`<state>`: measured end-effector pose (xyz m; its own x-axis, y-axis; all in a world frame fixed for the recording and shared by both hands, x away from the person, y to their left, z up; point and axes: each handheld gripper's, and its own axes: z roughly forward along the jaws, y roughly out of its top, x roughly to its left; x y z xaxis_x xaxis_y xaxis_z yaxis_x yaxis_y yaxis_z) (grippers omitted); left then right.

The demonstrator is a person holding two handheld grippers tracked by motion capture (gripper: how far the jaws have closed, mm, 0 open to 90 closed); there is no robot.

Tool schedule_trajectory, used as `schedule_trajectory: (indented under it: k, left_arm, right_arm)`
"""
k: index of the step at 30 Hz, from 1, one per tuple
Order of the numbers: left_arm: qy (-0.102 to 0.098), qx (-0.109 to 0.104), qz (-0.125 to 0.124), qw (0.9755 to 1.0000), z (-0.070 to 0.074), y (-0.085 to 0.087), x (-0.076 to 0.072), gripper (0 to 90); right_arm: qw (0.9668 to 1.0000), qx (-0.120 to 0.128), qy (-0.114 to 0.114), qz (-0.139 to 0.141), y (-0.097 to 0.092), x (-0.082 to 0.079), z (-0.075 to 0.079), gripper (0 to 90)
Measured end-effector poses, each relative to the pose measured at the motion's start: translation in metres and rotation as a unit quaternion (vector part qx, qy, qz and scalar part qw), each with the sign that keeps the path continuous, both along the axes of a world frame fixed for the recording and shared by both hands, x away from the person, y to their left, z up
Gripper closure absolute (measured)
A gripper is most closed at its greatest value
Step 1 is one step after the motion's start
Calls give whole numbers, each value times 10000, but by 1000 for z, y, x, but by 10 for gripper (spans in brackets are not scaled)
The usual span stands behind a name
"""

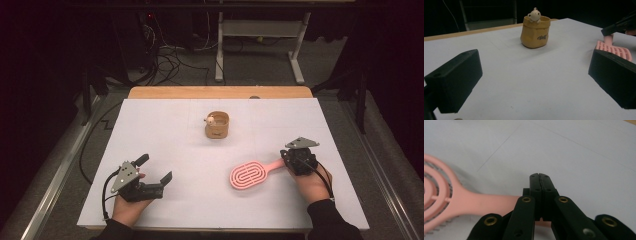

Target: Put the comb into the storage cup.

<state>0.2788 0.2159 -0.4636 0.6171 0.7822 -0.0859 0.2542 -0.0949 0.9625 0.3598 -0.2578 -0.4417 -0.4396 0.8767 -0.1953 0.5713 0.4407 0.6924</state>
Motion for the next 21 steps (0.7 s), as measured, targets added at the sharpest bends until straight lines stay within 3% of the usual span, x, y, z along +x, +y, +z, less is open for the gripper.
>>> schedule_trajectory:
  k: [8,21]
  left_arm:
    - [10,26,-7,10000,0,0,0,0]
    - [39,-53,47,10000,0,2,0,0]
  right_arm:
    - [10000,6,47,16,-8,-13,-1,900]
    - [9996,158,159,196,-14,-47,-2,900]
